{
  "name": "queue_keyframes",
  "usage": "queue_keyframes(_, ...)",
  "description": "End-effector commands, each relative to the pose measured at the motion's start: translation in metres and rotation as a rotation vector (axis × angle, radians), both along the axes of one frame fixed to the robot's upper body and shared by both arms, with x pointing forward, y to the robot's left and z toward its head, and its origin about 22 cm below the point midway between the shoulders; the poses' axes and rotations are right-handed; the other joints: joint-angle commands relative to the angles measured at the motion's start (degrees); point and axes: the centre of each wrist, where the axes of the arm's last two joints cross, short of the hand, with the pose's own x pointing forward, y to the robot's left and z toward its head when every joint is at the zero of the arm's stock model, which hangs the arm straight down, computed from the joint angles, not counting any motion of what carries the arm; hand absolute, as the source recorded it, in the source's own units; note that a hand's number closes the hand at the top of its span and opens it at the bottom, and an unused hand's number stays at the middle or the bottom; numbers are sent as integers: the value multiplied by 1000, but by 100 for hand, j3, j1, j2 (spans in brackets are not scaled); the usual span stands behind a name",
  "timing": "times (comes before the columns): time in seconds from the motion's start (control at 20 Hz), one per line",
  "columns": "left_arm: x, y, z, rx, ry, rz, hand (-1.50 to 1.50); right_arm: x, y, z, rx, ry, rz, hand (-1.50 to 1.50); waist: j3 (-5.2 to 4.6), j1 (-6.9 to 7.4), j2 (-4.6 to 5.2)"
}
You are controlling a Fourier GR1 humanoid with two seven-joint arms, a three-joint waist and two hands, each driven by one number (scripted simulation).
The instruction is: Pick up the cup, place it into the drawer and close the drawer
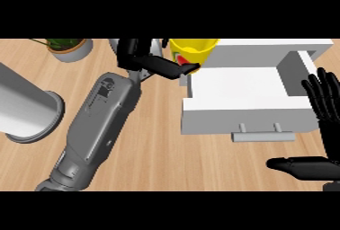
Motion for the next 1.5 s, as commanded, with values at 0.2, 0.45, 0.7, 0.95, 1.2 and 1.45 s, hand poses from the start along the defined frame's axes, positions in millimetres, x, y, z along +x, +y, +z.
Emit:
queue_keyframes(0.2, 18, -39, 16, 32, 120, -16, 150, 10, 2, 5, -1, 6, 17, -150, -1, -68, 31)
queue_keyframes(0.45, 24, -56, 16, 63, 144, 47, 150, 7, 12, 12, -11, 4, 18, -150, -1, -189, 57)
queue_keyframes(0.7, 22, -68, 11, 96, 174, 68, 150, 6, -13, 12, -19, -21, 37, -150, 4, -277, 67)
queue_keyframes(0.95, 23, -57, -22, 148, 206, 24, 150, 3, -3, 18, -12, -18, 38, -150, 0, -223, 68)
queue_keyframes(1.2, 15, -79, -9, 276, 251, 54, 150, 16, 6, 14, -2, -6, 39, -150, 2, -180, 38)
queue_keyframes(1.45, 13, -76, -28, 358, 270, 76, -150, 23, -4, 23, -4, -37, 48, -150, 5, -414, 107)
